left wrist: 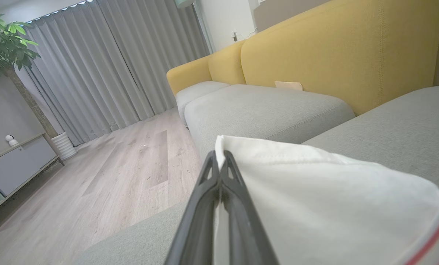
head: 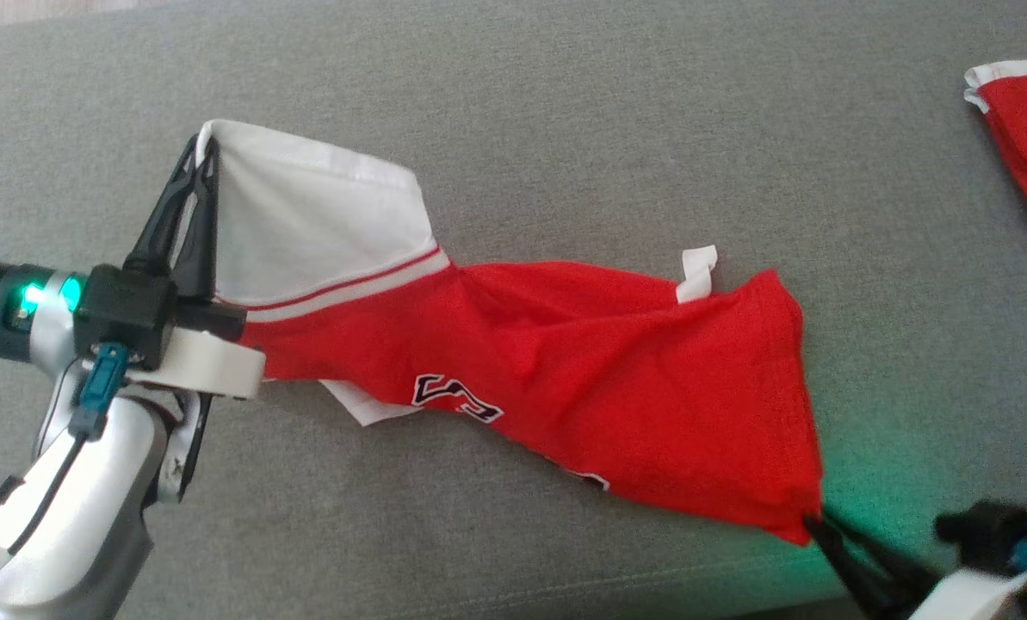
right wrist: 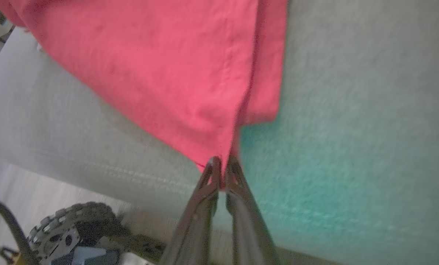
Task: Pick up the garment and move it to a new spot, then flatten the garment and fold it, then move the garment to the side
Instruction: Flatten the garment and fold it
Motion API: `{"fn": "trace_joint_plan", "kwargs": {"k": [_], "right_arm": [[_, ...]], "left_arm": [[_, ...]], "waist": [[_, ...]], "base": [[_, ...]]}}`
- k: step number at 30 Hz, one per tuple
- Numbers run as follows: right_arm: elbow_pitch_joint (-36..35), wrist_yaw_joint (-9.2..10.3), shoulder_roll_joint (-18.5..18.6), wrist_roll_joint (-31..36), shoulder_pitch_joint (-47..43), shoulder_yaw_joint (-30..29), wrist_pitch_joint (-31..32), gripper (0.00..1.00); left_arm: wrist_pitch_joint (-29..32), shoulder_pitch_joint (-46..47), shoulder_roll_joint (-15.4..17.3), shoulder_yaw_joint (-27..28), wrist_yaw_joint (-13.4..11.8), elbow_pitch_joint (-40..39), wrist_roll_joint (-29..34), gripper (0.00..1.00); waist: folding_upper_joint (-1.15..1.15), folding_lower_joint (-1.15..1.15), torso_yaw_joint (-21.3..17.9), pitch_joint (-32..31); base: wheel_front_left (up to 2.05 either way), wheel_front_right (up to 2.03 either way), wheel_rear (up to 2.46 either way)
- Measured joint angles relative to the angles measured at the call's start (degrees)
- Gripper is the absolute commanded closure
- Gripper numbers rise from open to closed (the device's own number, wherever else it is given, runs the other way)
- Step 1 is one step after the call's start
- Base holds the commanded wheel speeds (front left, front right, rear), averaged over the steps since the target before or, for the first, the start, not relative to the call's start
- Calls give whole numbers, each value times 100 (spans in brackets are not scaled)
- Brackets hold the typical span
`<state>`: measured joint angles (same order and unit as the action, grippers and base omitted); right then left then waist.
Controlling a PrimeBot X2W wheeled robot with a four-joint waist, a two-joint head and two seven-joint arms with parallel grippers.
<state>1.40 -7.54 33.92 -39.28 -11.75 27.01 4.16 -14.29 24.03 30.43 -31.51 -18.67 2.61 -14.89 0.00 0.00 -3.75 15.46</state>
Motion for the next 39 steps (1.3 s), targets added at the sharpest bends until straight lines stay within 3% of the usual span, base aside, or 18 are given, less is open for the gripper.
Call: {"fn": "trace_joint_plan", "kwargs": {"k": [4,9,13,22,28,39], "right_arm": [[-526,0,-32,5,-13,-682,235,0],[-1250,0,-79,-797,8,-1262,524,0],[-1217,0,-27,-1494,357,-1521,667,0],[-525,0,105,-2522,1870,-1084,914,0],[64,0,333,-2818,1997,-746,1247,0],[419,0,443,-3116,2422,-442,1512,0]], "left_arm": [[12,-33,2,-9,-8,-48,0,100],[42,-24,1,-63,-7,-74,2,100],[67,59,-23,-162,11,-69,20,100],[65,464,-241,-339,132,59,69,100],[55,600,-370,-448,210,177,69,100],[7,664,-444,-481,261,318,69,100]], "waist": [[0,0,11,-15],[0,0,112,53],[0,0,219,154],[0,0,487,379],[0,0,688,420],[0,0,810,473]], "base": [[0,0,0],[0,0,0],[0,0,0],[0,0,0],[0,0,0],[0,0,0]]}}
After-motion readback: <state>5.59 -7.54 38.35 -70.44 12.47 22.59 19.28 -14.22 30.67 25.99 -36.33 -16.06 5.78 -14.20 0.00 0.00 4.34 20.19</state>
